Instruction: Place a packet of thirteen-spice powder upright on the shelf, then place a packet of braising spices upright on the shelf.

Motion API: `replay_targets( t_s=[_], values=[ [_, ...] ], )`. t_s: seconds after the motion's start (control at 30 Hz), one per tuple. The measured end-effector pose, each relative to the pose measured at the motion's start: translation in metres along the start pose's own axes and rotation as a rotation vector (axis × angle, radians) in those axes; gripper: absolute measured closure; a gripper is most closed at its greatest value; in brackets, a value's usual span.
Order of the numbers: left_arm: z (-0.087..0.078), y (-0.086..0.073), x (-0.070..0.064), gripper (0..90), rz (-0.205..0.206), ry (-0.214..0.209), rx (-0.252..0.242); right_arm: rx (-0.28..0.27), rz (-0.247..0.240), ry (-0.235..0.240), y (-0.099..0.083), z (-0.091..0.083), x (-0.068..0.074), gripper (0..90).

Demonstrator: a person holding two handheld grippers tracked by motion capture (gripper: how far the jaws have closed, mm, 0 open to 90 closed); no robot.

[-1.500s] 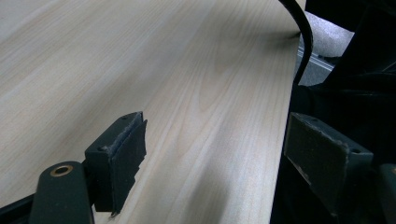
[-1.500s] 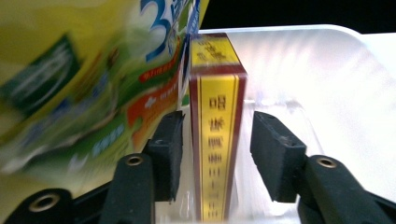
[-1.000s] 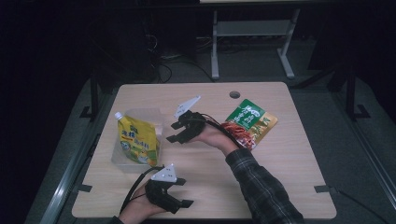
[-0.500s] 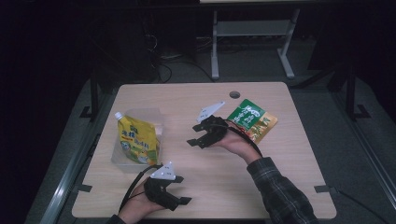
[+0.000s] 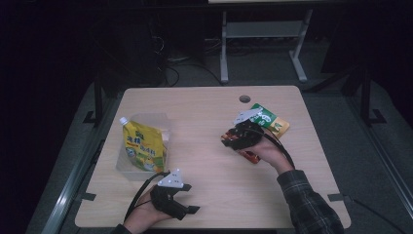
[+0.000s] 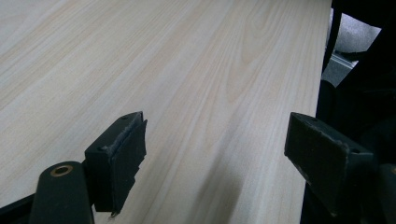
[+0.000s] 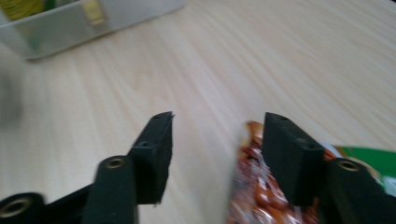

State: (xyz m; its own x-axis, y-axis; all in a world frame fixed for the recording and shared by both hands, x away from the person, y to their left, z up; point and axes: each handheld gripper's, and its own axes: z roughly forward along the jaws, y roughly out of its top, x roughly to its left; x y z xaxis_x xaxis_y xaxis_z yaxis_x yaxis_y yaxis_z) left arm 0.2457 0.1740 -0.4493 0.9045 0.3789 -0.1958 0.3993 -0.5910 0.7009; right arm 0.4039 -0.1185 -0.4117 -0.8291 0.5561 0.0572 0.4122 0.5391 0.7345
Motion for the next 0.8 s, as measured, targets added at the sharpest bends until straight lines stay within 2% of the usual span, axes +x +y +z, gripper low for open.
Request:
replay_targets(
  t_s=[0.03, 0.1, 0.13, 0.17, 0.2, 0.27, 0.3, 0.33, 0.37, 0.4, 0.47, 0.53, 0.57, 0.6, 0.63, 0.67, 0.73, 0.77, 0.8],
  values=[
    [0.000, 0.000, 0.000, 19.9, 0.000, 0.000, 0.000, 0.000, 0.000, 0.000, 0.000, 0.000, 0.000, 46.3],
    [0.000, 0.000, -0.001, 19.9, -0.006, -0.002, 0.003, -0.007, 0.028, -0.038, -0.004, -0.004, -0.010, 50.5],
    [-0.001, 0.000, 0.000, 19.9, 0.000, 0.000, 0.007, -0.018, 0.063, -0.071, -0.008, -0.009, -0.019, 56.1],
    [-0.001, 0.000, 0.000, 19.9, 0.000, 0.000, 0.007, -0.018, 0.063, -0.071, -0.008, -0.009, -0.019, 56.1],
    [-0.001, 0.000, 0.000, 19.9, 0.006, 0.002, 0.006, -0.022, 0.075, -0.090, -0.010, -0.011, -0.025, 59.8],
    [0.000, 0.000, 0.000, 19.9, 0.004, -0.002, 0.001, -0.044, 0.139, -0.129, -0.017, -0.018, -0.041, 69.7],
    [0.000, 0.000, 0.000, 19.9, 0.004, -0.002, 0.001, -0.044, 0.139, -0.129, -0.017, -0.018, -0.041, 69.7],
    [0.000, 0.000, 0.000, 19.9, 0.004, -0.003, 0.001, -0.066, 0.182, -0.155, -0.022, -0.022, -0.053, 75.7],
    [0.000, 0.000, 0.000, 19.9, 0.005, -0.003, 0.002, -0.066, 0.182, -0.155, -0.022, -0.022, -0.053, 75.7],
    [0.000, 0.000, 0.000, 19.9, 0.004, -0.004, 0.002, -0.072, 0.199, -0.170, -0.025, -0.024, -0.059, 79.4],
    [-0.001, 0.000, 0.000, 19.9, 0.003, -0.006, 0.001, -0.091, 0.258, -0.203, -0.033, -0.028, -0.072, 86.5],
    [-0.001, 0.000, 0.000, 19.9, 0.003, -0.006, 0.001, -0.086, 0.268, -0.217, -0.035, -0.030, -0.077, 87.2],
    [-0.001, 0.000, 0.000, 19.9, 0.003, -0.006, 0.001, -0.079, 0.266, -0.245, -0.036, -0.031, -0.082, 87.6],
    [-0.001, 0.000, 0.000, 19.9, 0.001, -0.005, 0.001, -0.077, 0.288, -0.279, -0.037, -0.034, -0.090, 88.4],
    [-0.001, 0.000, 0.000, 19.9, 0.001, -0.005, 0.001, -0.077, 0.288, -0.279, -0.037, -0.034, -0.090, 88.4],
    [-0.001, 0.000, 0.000, 19.9, 0.000, -0.006, -0.001, -0.091, 0.314, -0.323, -0.038, -0.037, -0.099, 89.4],
    [-0.001, 0.001, 0.000, 19.9, 0.002, -0.007, -0.001, -0.121, 0.344, -0.353, -0.040, -0.039, -0.106, 89.4],
    [-0.001, 0.001, 0.000, 19.9, 0.004, -0.007, 0.000, -0.121, 0.344, -0.353, -0.040, -0.039, -0.106, 89.4],
    [-0.001, 0.001, -0.001, 19.9, 0.002, -0.008, -0.002, -0.094, 0.381, -0.412, -0.042, -0.035, -0.114, 89.5]
  ],
)
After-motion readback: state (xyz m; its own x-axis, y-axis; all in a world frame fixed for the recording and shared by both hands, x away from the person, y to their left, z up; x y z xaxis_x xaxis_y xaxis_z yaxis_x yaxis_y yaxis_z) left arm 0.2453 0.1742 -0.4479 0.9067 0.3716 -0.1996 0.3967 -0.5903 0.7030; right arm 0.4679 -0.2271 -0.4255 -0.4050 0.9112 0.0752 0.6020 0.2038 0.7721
